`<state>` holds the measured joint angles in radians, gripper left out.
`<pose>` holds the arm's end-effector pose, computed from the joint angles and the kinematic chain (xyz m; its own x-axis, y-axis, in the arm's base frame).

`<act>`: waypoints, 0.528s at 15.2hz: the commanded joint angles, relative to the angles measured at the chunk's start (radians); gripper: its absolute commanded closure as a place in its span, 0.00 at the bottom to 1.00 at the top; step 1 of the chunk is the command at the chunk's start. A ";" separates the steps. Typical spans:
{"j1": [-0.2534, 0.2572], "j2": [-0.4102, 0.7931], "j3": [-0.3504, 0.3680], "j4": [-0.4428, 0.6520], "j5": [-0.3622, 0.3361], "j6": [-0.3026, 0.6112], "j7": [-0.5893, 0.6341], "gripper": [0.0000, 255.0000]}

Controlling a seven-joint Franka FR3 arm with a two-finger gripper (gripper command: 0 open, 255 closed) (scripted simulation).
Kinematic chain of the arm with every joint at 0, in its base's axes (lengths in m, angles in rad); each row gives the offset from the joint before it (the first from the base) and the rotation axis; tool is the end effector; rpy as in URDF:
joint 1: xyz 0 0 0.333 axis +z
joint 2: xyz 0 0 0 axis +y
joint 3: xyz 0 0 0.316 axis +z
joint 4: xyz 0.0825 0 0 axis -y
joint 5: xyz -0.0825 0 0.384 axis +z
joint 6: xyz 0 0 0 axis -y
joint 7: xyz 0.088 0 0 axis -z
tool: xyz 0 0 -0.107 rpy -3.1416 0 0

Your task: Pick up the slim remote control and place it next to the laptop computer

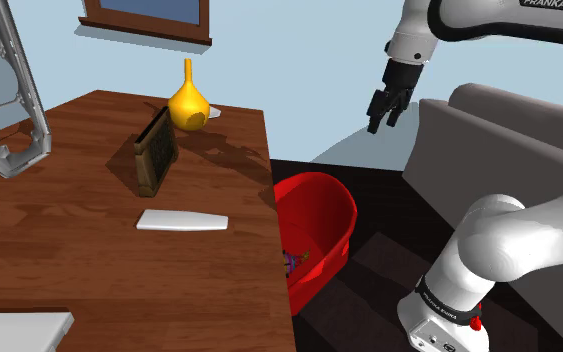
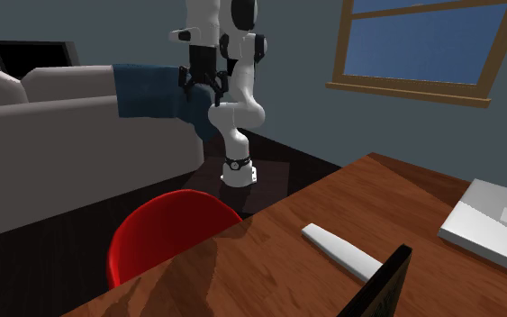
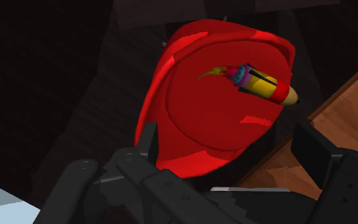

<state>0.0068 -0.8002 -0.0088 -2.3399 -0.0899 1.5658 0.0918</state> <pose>0.3027 -0.0111 0.6024 0.9953 -0.0913 0.0336 -0.0938 -0.9923 0.0807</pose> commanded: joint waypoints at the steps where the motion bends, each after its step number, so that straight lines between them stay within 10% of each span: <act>1: 0.000 0.000 0.000 0.000 0.000 0.000 0.000 0.00; 8: 0.070 0.201 0.032 0.027 0.033 0.169 -0.054 0.00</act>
<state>0.0671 -0.6342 0.0187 -2.3177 -0.0611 1.7043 0.0461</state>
